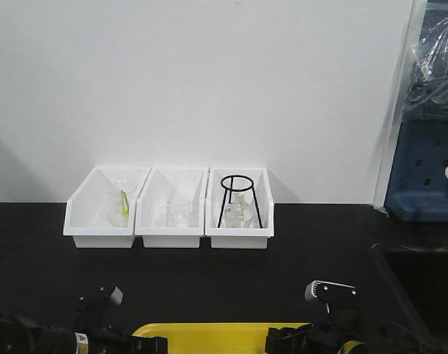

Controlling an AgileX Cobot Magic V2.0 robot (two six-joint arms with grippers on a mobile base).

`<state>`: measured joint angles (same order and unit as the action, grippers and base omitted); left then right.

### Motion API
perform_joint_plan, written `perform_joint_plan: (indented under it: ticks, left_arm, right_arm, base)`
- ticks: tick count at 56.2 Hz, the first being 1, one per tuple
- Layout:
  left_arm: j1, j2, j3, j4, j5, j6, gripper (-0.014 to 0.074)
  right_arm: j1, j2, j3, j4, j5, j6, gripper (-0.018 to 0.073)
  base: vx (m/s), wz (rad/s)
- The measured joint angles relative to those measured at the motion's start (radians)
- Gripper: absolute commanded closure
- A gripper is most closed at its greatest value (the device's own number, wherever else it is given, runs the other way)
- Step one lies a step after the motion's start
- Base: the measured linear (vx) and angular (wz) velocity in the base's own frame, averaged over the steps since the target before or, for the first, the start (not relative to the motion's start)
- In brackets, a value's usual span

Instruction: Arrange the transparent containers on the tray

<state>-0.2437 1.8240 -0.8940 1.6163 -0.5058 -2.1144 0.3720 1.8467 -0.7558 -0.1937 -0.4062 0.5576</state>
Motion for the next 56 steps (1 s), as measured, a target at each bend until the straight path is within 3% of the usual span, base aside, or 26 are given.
perform_joint_plan:
  ticks: [13,26,35,39,45,56]
  left_arm:
    - [0.0,-0.006,0.0,0.001,-0.076,0.008,0.023]
    - [0.0,-0.147,0.0,0.014,-0.181,0.152,0.0407]
    - [0.0,-0.326,0.0,0.085,-0.239,0.195,0.0607]
    - [0.0,-0.415,0.0,0.14,-0.255,0.19,0.0605]
    - [0.0,-0.533,0.001,0.14,-0.264,0.154,0.06]
    - [0.0,-0.776,0.085,0.14,-0.272,0.132,0.0597]
  right_arm:
    - [0.0,-0.069,0.002,-0.02,-0.015,0.017,0.0039]
    - [0.0,-0.294,0.003,-0.209,-0.019,0.026,0.0073]
    - [0.0,-0.49,0.003,-0.328,0.102,0.06,0.0239]
    - [0.0,-0.588,0.003,-0.37,0.184,0.086,0.0362]
    - [0.0,-0.732,0.004,-0.415,0.315,0.15,0.0574]
    - [0.052,-0.977,0.008,-0.417,0.612,0.204,0.0572]
  base:
    - [0.0,0.0]
    - [0.0,0.0]
    - [0.0,0.0]
    - [0.0,0.0]
    - [0.0,0.0]
    - [0.0,0.0]
